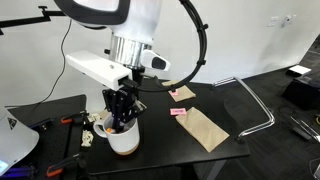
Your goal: Remove the marker from the mug cup
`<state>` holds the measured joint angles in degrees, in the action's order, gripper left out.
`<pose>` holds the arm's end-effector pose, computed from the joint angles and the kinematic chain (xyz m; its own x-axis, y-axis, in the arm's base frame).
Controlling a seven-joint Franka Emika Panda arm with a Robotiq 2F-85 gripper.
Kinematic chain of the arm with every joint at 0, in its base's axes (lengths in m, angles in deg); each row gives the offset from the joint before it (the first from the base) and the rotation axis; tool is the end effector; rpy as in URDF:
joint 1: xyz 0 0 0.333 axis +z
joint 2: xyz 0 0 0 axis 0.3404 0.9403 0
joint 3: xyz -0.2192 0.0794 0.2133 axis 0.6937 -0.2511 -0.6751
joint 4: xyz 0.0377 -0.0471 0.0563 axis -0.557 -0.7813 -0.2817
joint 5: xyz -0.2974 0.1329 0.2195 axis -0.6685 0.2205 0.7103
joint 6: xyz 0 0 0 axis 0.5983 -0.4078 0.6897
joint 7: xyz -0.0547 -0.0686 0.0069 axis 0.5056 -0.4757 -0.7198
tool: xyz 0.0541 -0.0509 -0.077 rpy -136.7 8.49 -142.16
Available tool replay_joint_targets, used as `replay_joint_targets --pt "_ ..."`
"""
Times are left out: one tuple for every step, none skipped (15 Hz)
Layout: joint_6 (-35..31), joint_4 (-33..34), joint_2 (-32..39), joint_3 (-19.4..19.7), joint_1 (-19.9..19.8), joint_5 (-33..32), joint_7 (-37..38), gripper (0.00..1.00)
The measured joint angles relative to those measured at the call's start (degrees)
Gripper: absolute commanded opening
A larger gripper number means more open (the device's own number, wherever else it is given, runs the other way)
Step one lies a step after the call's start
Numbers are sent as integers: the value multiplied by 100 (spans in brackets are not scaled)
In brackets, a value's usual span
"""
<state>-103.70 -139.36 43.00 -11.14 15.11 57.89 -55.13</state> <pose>0.4105 -0.1340 0.2984 0.7729 0.5117 -0.3752 0.5489 -0.8359 -0.0093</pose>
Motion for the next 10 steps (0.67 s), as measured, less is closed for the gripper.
replay_joint_targets --pt "0 0 0 -6 0 -8 1 2" --pt "0 0 0 -10 0 -17 2 3" --pt "0 0 0 -15 0 -23 2 3" --pt "0 0 -2 -22 0 -25 2 3" --pt "2 0 -11 -31 0 -25 2 3" --pt "9 0 -28 -41 0 -25 2 3" --pt "27 0 -56 -56 0 -25 3 3" --pt "64 0 -101 -76 0 -25 28 3" --pt "115 0 -164 -106 0 -25 68 3" --pt "164 -1 -241 -137 0 -31 95 3"
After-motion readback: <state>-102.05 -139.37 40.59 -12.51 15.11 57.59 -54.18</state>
